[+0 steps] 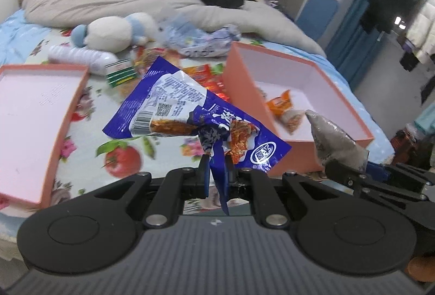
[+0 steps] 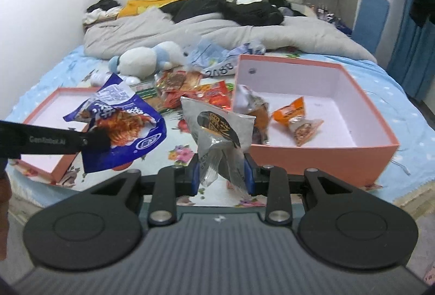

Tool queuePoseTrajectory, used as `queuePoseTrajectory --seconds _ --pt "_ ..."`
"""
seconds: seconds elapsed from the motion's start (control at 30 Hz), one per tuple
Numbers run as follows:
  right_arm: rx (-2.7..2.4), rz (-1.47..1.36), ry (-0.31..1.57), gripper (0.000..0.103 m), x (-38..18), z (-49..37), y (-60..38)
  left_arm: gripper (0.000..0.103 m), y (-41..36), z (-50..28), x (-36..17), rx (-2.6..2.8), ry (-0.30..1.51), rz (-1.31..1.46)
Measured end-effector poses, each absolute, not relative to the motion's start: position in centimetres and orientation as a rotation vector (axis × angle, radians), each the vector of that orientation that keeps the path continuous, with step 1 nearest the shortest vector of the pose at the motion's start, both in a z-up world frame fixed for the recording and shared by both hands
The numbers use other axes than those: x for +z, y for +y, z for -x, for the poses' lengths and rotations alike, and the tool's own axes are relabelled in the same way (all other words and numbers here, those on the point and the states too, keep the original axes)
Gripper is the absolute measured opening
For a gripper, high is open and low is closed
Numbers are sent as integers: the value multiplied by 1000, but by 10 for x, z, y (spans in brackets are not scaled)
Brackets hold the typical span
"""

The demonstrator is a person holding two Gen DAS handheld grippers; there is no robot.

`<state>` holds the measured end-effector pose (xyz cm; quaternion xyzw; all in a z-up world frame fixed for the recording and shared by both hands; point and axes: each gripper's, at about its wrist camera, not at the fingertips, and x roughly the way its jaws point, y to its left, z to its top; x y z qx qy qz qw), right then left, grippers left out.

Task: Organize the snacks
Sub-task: 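Carry both packets into the deep pink box and open both grippers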

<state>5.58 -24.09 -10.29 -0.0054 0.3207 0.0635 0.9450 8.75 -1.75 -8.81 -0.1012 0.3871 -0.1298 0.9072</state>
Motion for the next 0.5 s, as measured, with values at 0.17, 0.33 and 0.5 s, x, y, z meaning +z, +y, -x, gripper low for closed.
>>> queuePoseTrajectory --seconds 0.17,0.33,0.5 --pt "68 -26 643 35 -100 -44 -261 11 -43 -89 -78 -326 791 192" --pt "22 -55 638 35 -99 -41 -276 11 -64 -98 -72 -373 790 167" --pt "-9 -82 640 35 -103 -53 -287 11 -84 -113 -69 -401 796 156"
